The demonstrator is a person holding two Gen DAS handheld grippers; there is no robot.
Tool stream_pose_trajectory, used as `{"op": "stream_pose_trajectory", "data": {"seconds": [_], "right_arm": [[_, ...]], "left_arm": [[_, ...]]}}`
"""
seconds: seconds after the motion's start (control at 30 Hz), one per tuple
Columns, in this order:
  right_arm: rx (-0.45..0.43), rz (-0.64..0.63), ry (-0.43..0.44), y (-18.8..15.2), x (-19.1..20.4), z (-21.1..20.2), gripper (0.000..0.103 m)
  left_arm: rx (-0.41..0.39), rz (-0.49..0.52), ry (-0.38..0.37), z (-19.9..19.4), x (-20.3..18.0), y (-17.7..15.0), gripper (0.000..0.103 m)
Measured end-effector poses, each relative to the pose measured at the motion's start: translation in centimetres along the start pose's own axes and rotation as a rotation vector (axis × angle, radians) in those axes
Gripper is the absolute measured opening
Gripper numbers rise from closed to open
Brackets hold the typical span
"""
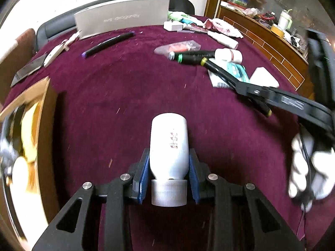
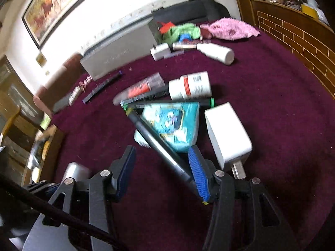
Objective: Organize objects
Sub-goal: 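Grasp a white bottle with the left gripper while the right gripper grasps a black marker, then carry the bottle and marker to the tray and open both grippers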
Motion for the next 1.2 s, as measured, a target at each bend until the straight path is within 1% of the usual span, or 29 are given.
{"op": "stream_pose_trajectory", "data": {"seconds": [0.03, 0.07, 0.1, 0.13, 0.23, 0.27, 0.3, 0.33, 0.37, 0.4, 0.43, 0.47, 0.53, 0.57, 0.6, 0.67, 0.73, 0.9, 1.07, 1.2], "right_arm": [[0.014, -0.014, -0.006, -0.3, 0.3, 0.2, 0.030], [0.019, -0.031, -0.013, -0.5, 0.6, 0.0, 0.023], [0.046, -0.040, 0.010, -0.8, 1.1, 0.1, 0.019], [0.065, -0.054, 0.029, -1.3, 1.7, 0.0, 0.020], [0.105, -0.134, -0.008, -2.4, 3.5, -0.4, 0.020], [0.111, -0.139, -0.011, -2.6, 3.6, -0.4, 0.020], [0.115, -0.145, -0.025, -2.7, 3.9, -0.3, 0.019], [0.113, -0.151, -0.050, -2.6, 4.0, -0.2, 0.019], [0.111, -0.151, -0.070, -2.5, 4.0, 0.0, 0.020], [0.110, -0.149, -0.085, -2.2, 4.0, 0.2, 0.020], [0.105, -0.148, -0.102, -1.9, 4.1, 0.5, 0.020], [0.103, -0.150, -0.120, -1.7, 4.2, 0.8, 0.020], [0.098, -0.175, -0.172, -1.2, 4.7, 1.4, 0.020], [0.096, -0.183, -0.184, -1.1, 4.8, 1.6, 0.020], [0.097, -0.191, -0.198, -1.0, 5.0, 1.7, 0.019], [0.106, -0.189, -0.202, -1.1, 5.1, 1.6, 0.013], [0.117, -0.163, -0.159, -1.3, 5.1, 1.1, 0.013], [0.106, -0.114, -0.052, -2.0, 6.0, -1.1, 0.013], [0.094, -0.105, 0.065, -2.7, 8.7, -3.7, 0.014], [0.116, -0.092, 0.182, -3.2, 11.7, -4.7, 0.014]], "left_arm": [[-0.004, 0.003, 0.002, -0.4, 0.1, -0.7, 0.028], [-0.009, 0.014, 0.011, -0.8, 0.0, -1.3, 0.029], [-0.012, 0.029, 0.025, -1.2, -0.1, -1.8, 0.029], [-0.013, 0.041, 0.036, -1.3, -0.2, -2.2, 0.029], [-0.019, 0.057, 0.056, -1.2, -0.3, -2.1, 0.030], [-0.019, 0.052, 0.059, -1.0, -0.3, -1.9, 0.030], [-0.021, 0.043, 0.058, -0.9, -0.3, -1.6, 0.035], [-0.028, 0.039, 0.054, -0.7, -0.4, -1.4, 0.042], [-0.037, 0.039, 0.051, -0.6, -0.6, -1.3, 0.045], [-0.054, 0.040, 0.055, -0.4, -0.9, -1.3, 0.051], [-0.075, 0.046, 0.068, -0.3, -1.2, -1.4, 0.055], [-0.082, 0.053, 0.079, -0.2, -1.3, -1.4, 0.056], [-0.083, 0.037, 0.052, -0.3, -1.1, -1.4, 0.054], [-0.087, 0.026, 0.036, -0.5, -0.8, -1.3, 0.047], [-0.091, 0.008, 0.026, -0.8, -0.4, -1.3, 0.029], [-0.081, -0.034, -0.048, -1.3, 0.4, -1.6, 0.029], [-0.083, -0.065, -0.073, -1.8, 1.1, -2.2, 0.029], [-0.107, -0.128, -0.146, -3.6, 1.9, -3.6, 0.029], [-0.169, -0.169, -0.192, -6.9, 2.9, -4.5, 0.029], [-0.228, -0.213, -0.220, -10.7, 5.2, -5.2, 0.029]]}}
Point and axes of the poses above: each gripper's, at about its wrist camera, not at the fingertips, and z roughly the way its jaws point, x to its left, y to its top, the point moved 5 cm from there along z, roughly the way its jaws point, and after that the axes turned 3 degrees about -z, right-handed, at the moved point
